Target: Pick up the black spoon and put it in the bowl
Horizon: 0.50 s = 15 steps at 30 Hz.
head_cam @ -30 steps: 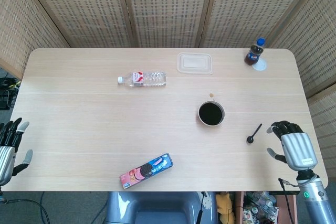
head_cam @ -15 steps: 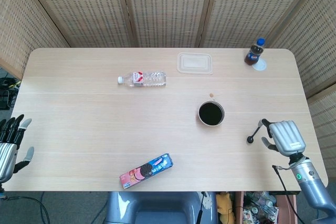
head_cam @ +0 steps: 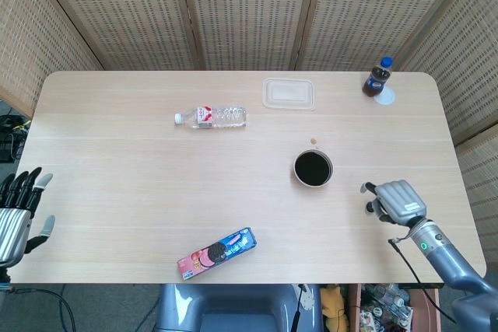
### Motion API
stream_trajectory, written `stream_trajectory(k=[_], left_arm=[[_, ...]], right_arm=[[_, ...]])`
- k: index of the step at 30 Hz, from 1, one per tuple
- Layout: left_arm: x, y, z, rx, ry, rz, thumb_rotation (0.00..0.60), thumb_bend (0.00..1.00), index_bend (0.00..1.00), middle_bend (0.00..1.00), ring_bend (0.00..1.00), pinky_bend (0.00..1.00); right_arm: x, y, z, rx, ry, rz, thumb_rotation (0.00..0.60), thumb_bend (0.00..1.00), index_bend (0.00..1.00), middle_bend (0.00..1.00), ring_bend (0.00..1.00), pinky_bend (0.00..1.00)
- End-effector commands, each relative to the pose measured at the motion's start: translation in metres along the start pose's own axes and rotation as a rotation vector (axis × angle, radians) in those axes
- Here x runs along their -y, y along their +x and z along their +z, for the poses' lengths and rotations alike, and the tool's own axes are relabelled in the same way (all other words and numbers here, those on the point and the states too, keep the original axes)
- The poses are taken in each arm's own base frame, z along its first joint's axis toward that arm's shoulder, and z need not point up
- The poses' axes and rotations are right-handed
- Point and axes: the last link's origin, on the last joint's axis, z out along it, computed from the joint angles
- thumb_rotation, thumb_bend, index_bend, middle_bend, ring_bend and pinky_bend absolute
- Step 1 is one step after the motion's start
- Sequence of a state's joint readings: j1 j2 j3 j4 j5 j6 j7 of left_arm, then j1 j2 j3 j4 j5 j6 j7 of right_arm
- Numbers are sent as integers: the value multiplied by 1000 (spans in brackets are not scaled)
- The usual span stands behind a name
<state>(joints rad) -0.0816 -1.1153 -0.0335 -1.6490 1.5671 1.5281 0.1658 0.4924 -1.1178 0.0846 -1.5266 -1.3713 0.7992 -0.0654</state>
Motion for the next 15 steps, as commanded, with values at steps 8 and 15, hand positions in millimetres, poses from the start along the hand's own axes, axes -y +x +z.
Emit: stream_trajectory(k=[8,15], left_arm=[[-1,-4,1,18,3,-1,600,446,71,39,0,0],[-2,-6,0,26,5,-2,600,447,71,39,0,0]], right_arm=[[7,-26,15,102,7,6,600,840,326,1000,1000,1000],[3,-36,19,131,-9,0,600,845,326,1000,1000,1000]])
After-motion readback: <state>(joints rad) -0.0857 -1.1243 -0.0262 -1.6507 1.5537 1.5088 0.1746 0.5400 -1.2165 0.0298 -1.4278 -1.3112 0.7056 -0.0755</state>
